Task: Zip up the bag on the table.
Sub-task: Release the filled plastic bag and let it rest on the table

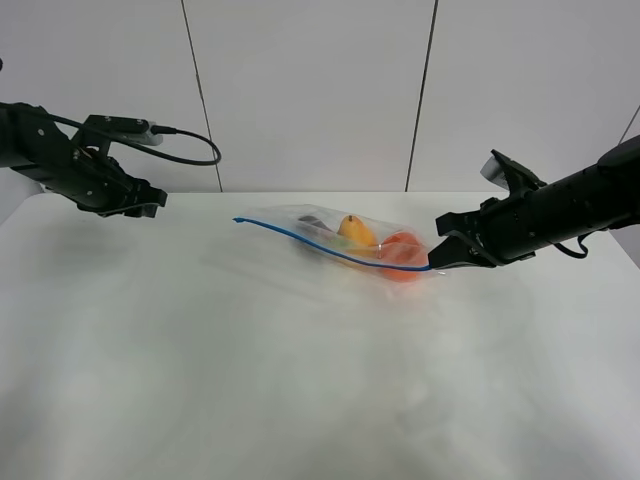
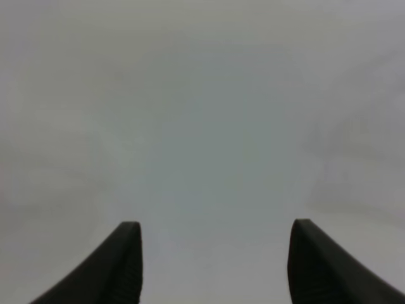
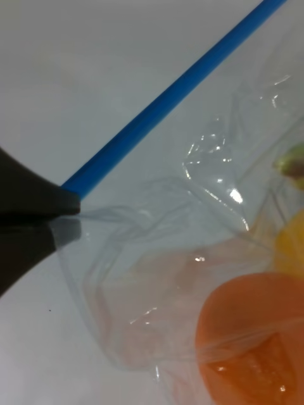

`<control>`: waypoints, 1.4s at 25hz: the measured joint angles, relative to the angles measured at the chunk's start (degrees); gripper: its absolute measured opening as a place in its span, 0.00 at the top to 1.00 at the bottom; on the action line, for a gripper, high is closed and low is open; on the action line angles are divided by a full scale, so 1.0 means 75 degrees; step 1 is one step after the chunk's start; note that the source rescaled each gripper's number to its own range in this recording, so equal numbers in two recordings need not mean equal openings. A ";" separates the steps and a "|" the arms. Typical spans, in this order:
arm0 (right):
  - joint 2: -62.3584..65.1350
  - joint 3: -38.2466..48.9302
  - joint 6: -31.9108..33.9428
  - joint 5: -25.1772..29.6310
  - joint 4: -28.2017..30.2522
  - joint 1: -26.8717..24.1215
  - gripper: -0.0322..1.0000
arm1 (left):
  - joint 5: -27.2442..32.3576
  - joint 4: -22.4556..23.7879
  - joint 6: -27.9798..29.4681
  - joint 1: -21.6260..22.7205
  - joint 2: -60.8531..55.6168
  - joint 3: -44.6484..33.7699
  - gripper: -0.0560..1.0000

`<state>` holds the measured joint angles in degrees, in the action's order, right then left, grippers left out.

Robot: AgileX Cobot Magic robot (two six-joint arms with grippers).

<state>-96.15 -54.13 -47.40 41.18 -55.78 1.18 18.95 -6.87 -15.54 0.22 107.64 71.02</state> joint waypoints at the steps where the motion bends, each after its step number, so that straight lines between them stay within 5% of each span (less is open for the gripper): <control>1: 0.0000 0.0000 0.0000 0.0000 0.0000 0.0000 0.97 | 0.0048 0.0000 0.0007 0.0035 -0.0037 0.0000 0.42; 17: 0.0000 0.0000 0.0000 0.0007 0.0031 0.0000 0.97 | 0.1495 0.0037 0.0308 0.0481 -0.0925 0.0000 0.42; 35: 0.0000 0.0000 0.0000 0.0038 0.0035 0.0000 0.97 | 0.3804 0.0340 0.0314 0.0717 -0.4314 -0.0208 0.42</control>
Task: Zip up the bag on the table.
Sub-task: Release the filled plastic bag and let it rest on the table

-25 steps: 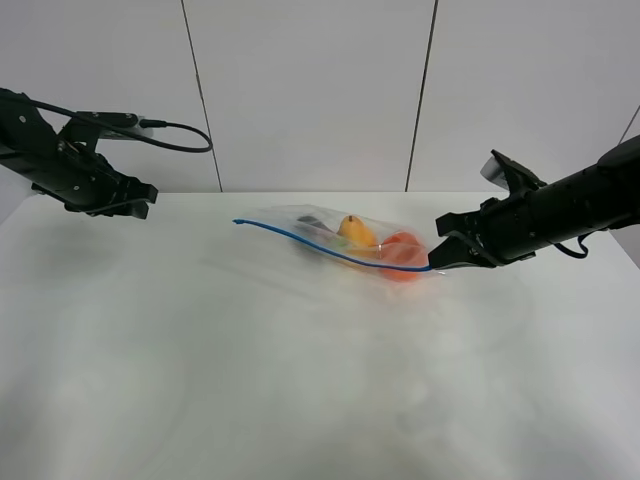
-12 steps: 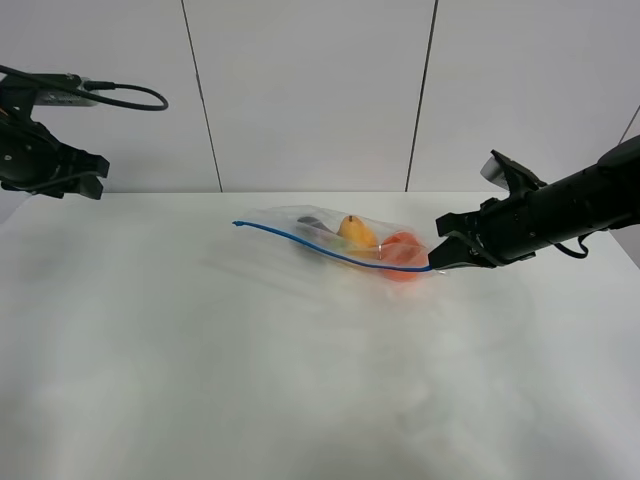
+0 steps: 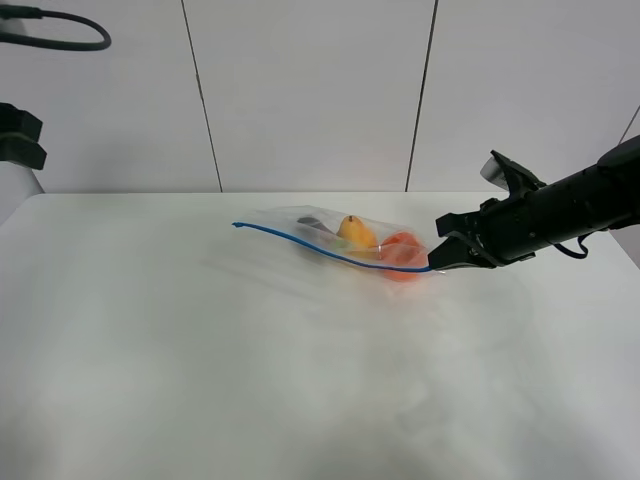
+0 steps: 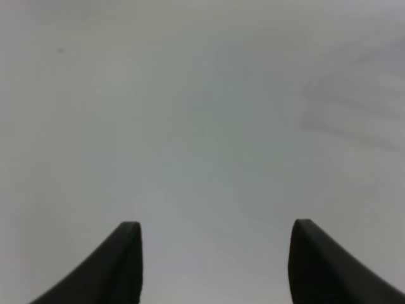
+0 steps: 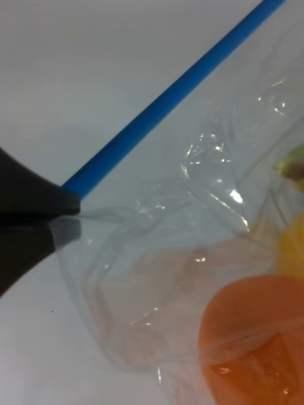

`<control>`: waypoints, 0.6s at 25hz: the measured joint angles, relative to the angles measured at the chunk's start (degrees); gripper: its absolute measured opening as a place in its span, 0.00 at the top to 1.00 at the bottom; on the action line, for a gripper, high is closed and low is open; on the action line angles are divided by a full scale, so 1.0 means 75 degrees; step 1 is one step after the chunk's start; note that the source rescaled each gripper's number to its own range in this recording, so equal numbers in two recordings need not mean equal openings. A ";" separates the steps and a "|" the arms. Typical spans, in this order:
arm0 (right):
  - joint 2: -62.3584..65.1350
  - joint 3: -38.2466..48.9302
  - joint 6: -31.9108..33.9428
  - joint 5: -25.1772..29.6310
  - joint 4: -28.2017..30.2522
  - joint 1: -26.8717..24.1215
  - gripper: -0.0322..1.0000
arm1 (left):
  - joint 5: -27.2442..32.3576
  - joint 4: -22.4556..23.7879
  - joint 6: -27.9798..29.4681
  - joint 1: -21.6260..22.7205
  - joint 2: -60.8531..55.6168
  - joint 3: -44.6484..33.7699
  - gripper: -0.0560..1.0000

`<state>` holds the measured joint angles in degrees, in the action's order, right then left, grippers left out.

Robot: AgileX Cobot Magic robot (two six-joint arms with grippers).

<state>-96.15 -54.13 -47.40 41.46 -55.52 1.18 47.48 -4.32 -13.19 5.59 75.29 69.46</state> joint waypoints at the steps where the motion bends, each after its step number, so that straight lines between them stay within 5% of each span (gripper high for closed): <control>1: 0.0000 0.0000 0.0000 0.0000 0.0000 0.0000 0.97 | 0.0026 0.0016 0.0009 0.0000 -0.0290 -0.0110 0.42; 15: 0.0000 0.0000 0.0023 0.0002 -0.0006 0.0000 0.97 | 0.0208 0.0075 0.0455 0.0000 -0.4796 -0.2313 0.42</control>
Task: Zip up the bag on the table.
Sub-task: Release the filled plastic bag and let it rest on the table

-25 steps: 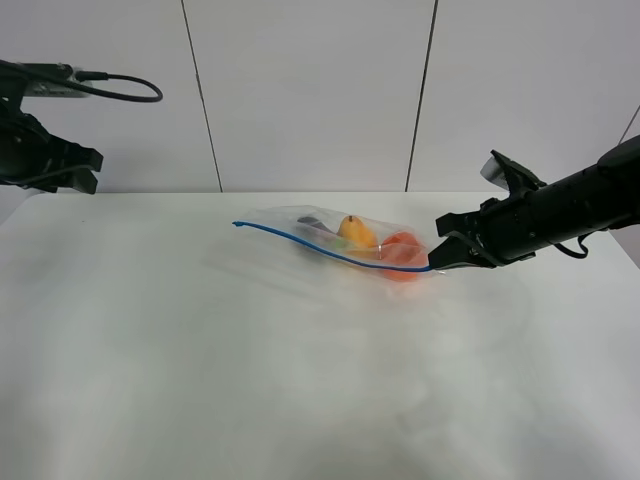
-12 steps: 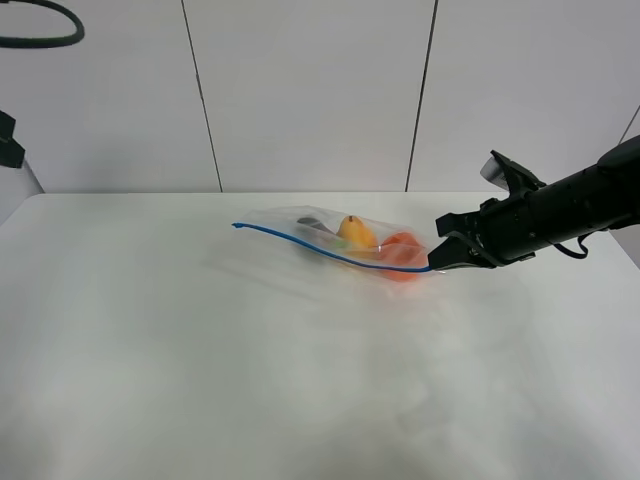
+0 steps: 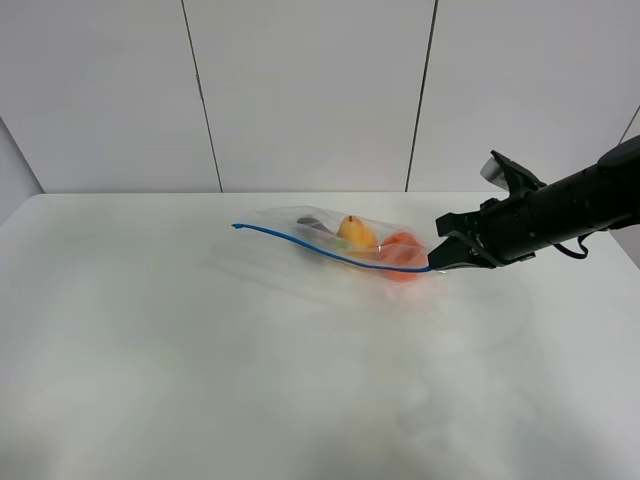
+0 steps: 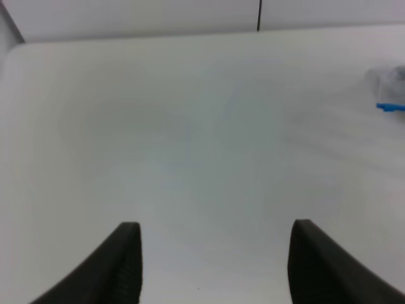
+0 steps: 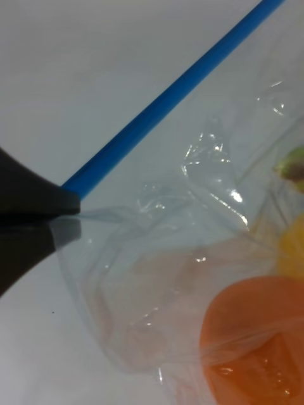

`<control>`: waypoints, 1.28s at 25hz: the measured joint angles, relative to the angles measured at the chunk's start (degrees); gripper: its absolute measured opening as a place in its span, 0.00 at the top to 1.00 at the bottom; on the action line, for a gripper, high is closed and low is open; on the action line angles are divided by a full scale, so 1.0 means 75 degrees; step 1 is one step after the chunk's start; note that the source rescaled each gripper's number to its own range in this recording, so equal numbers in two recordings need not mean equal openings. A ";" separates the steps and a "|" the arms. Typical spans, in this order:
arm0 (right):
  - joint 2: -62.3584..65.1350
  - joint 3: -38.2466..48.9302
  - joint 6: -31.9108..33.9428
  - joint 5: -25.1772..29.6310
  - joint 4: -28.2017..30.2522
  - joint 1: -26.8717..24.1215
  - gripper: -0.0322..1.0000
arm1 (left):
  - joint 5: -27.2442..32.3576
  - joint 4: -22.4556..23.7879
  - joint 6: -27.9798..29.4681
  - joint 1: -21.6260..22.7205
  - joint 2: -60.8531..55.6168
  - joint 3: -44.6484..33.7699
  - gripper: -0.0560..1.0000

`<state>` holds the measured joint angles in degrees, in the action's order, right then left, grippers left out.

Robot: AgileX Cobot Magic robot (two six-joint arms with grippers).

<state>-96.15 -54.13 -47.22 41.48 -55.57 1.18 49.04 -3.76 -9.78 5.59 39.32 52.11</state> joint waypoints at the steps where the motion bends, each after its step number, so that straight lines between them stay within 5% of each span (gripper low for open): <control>1: 0.0000 0.0000 0.0000 0.0000 0.0000 0.0000 0.97 | 0.0029 0.0006 0.0002 0.0000 -0.0313 -0.0145 0.42; 12: 0.0000 0.0000 0.0000 0.0025 0.0000 0.0000 0.97 | 0.0686 0.0031 0.0264 0.0000 -0.2383 -0.1443 0.42; 21: 0.0000 0.0000 0.0000 0.0105 0.0000 0.0000 0.97 | 0.1217 0.0956 0.1361 0.0000 -0.3502 -0.2021 0.42; 32: 0.0000 0.0000 0.0033 0.0140 0.0005 0.0000 0.97 | 0.1526 0.0719 0.1535 -0.0105 -0.3805 -0.2397 0.42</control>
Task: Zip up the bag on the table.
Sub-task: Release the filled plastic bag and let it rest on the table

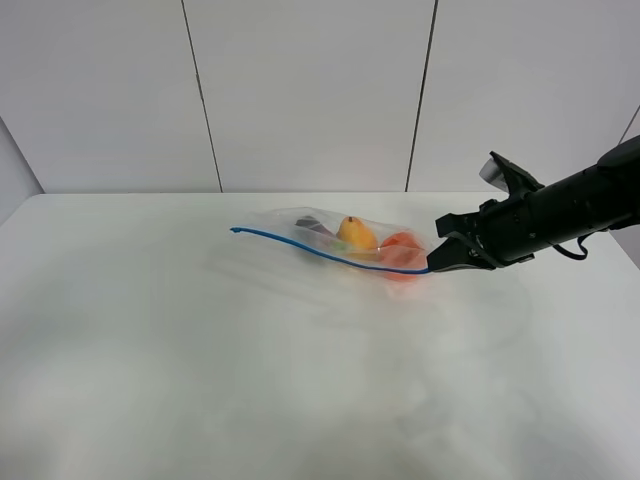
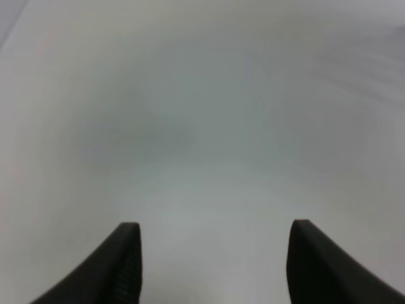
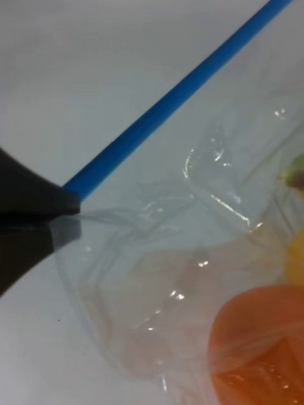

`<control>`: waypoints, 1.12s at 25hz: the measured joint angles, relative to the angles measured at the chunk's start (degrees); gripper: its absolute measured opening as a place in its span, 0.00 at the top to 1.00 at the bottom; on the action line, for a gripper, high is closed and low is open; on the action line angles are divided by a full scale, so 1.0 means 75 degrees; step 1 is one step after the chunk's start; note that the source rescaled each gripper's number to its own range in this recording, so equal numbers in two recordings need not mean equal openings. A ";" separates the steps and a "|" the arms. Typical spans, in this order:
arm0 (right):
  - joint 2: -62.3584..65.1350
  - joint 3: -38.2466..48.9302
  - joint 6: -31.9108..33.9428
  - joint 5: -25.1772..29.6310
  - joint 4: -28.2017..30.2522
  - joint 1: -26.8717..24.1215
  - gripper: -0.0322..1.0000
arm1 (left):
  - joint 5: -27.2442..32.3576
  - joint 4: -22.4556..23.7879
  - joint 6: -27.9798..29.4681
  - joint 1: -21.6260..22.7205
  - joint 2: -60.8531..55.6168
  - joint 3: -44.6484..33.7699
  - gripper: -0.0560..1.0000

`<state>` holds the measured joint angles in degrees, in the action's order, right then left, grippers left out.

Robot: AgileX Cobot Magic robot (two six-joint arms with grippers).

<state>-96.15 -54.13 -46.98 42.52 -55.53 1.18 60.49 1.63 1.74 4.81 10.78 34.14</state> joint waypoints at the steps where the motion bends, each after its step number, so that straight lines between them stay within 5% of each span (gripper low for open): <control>1: 0.0000 0.0000 0.0000 0.0000 0.0000 0.0000 0.97 | 0.0007 -0.0008 0.0005 -0.0017 0.0000 -0.0066 0.42; 28: 0.0000 0.0000 0.0007 -0.0024 0.0004 0.0000 0.97 | 0.0517 -0.0351 0.0005 -0.0017 -0.0849 -0.0421 0.42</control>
<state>-96.15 -54.13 -46.92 42.35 -55.50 1.18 64.37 -1.00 1.77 4.68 4.41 30.98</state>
